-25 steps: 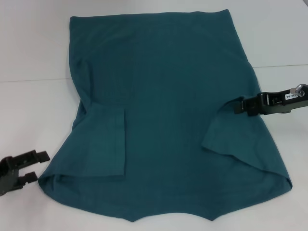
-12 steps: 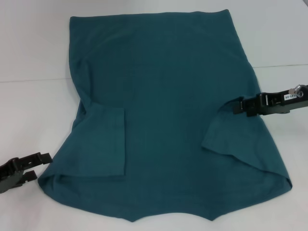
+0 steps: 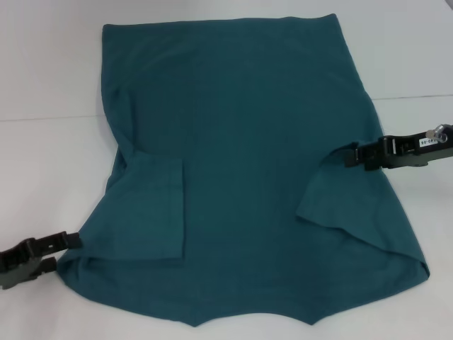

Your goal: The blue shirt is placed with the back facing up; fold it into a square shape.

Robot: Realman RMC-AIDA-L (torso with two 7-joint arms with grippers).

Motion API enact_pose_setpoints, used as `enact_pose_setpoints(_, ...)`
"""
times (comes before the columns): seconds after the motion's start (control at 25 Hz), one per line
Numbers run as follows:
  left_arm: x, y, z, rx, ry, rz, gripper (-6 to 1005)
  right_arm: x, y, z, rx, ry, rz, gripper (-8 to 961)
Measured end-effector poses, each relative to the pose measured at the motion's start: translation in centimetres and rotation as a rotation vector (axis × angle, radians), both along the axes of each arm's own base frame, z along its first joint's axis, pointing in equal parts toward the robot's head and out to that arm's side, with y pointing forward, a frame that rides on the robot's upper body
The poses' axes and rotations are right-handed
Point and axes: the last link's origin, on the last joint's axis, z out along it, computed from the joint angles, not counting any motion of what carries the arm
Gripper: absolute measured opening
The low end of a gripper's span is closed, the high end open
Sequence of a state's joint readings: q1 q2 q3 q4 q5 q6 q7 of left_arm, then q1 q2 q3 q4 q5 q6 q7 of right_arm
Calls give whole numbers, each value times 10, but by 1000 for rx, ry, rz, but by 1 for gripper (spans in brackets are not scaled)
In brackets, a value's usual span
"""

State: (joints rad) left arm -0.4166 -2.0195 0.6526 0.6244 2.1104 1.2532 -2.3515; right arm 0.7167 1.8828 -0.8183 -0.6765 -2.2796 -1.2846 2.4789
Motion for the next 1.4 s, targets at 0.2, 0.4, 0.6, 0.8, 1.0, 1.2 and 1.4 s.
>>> enact_pose_setpoints(0.2,6,1,-6,-21,-13,-13,874,1,0,1,5,-1,-2,554)
enact_pose_setpoints(0.4,14,1,-13,-57,-26,-44,873,3,-1,1,8,-1,-6,552)
enact_pose_setpoints(0.6,22,2,-15,-68,-48,-68,874,3,0,2,11,0,-8,550)
enact_pose_setpoints(0.8,24,4,-17,-78,-51,-62,836,4,-1,2,14,3,-9,548)
enact_pose_setpoints(1.0,28,9,-17,-84,-50,-64,798,4,-1,4,26,13,-8,546)
enact_pose_setpoints(1.2,31,12,-19,-105,-39,-72,761,5,-1,6,30,23,-8,543)
enact_pose_setpoints(1.4,33,14,-20,-105,-37,-73,474,7,-3,6,29,24,-11,541)
